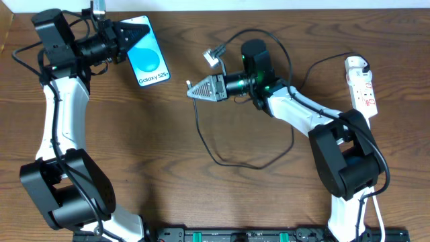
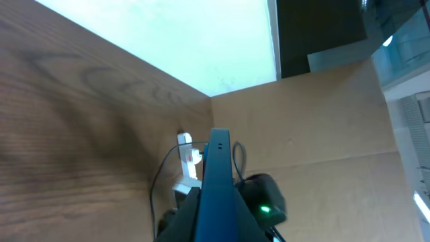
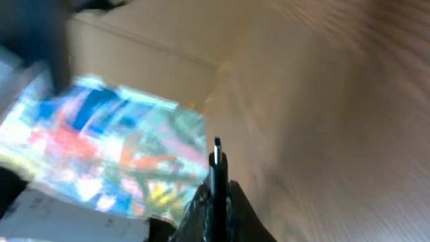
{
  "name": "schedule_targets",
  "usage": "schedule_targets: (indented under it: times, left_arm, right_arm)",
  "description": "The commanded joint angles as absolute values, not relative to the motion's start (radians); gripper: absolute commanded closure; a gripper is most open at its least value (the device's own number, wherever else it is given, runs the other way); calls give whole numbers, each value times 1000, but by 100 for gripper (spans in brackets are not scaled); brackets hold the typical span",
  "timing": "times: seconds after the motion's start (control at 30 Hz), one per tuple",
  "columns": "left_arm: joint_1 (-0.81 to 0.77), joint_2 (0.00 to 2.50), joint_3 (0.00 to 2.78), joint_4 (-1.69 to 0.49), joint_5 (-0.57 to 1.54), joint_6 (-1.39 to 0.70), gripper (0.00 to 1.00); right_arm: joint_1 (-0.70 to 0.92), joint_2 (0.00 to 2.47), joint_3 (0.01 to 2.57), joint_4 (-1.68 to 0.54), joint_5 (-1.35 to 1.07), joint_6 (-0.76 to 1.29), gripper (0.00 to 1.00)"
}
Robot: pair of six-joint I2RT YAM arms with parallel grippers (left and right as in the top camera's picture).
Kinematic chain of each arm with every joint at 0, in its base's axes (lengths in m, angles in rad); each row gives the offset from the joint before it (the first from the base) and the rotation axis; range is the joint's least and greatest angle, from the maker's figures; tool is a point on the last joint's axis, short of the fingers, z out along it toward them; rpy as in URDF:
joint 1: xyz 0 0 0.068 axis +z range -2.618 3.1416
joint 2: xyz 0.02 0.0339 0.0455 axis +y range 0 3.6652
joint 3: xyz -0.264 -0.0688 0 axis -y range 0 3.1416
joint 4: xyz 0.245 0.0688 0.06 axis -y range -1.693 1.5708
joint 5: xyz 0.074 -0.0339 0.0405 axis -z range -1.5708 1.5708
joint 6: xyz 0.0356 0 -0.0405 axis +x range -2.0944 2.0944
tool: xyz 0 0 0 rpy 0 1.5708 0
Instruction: Plug charger to phone and switch on socket
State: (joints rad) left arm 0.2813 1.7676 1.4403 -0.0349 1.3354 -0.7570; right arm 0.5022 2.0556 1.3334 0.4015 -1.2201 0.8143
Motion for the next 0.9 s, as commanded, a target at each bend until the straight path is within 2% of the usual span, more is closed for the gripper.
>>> schedule_targets:
  times: [0.0,0.13,0.53,0.73,0.87]
  left_arm:
    - [287,1758,1442,0,1342,-791,93]
    - [287,1758,1442,68,1349,-854,93]
    - [284,1758,1442,480,1345,-1184,93]
    - [283,1758,1442,500,1334,-1209,92]
    - [256,1758,1442,500,1332,-1218,93]
  right_arm:
    - [518,2057,1336,579,-1327,1036,99]
    - [525,2057,1336,753,-1301,1137,99]
    - [525,2057,1336,882,-1291,1269,99]
    - [525,2057,1336,1130,-1292,1391,99]
    - [525,2057,1336,1206,-1293,1441,99]
